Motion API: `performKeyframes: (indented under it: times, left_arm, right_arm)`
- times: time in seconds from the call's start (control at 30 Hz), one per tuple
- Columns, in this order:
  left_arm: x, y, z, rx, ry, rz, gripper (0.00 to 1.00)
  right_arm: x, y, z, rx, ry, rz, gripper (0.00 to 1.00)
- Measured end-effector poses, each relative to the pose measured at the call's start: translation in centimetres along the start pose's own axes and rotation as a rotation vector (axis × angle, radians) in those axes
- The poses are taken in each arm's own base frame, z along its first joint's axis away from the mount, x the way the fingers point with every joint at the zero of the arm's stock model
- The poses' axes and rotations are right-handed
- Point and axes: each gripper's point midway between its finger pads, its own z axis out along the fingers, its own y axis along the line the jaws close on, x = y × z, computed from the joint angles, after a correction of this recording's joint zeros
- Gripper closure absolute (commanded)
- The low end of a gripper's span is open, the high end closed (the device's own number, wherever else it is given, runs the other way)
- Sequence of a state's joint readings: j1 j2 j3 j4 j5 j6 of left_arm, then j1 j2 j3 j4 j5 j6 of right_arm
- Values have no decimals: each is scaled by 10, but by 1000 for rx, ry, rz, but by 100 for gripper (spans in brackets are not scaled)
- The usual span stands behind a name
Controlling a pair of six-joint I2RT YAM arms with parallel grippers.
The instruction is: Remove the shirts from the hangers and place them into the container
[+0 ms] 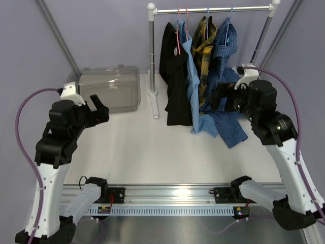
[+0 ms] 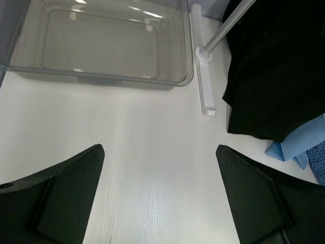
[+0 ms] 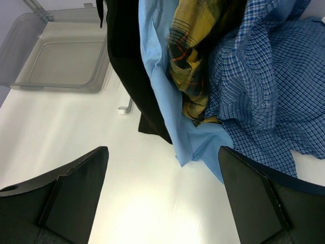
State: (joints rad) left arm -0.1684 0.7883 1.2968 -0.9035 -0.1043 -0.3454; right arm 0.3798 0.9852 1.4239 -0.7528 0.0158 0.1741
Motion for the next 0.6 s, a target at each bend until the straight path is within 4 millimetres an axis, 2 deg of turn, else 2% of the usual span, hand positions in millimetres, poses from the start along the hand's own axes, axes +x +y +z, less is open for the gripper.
performKeyframes:
  times: [0.1,0.2,0.23,0.27,0.33,0.4,0.6]
  left_arm:
    - [5,-2,15,-8,47,1,1]
    - [8,-1,20,-16,66,4,1]
    - [7,-1,19,-15,64,3,1]
    - [7,-1,18,-15,61,3,1]
    - [6,-1,16,-14,53,3,1]
    - [4,-1,13,-12,42,1,1]
    - [3,1,-3,2,-6,-6,1]
  right_arm:
    - [-5,8,27,-19,46,13,2]
    - [-14,15,58,-33,83,19,2]
    - [-18,16,64,-36,85,21,3]
    - [-23,22,82,-42,98,18,3]
    - [-28,31,105,-55,108,11,3]
    - [-30,43,127,-73,121,2,9]
    - [-48,66,177,-78,99,5,11]
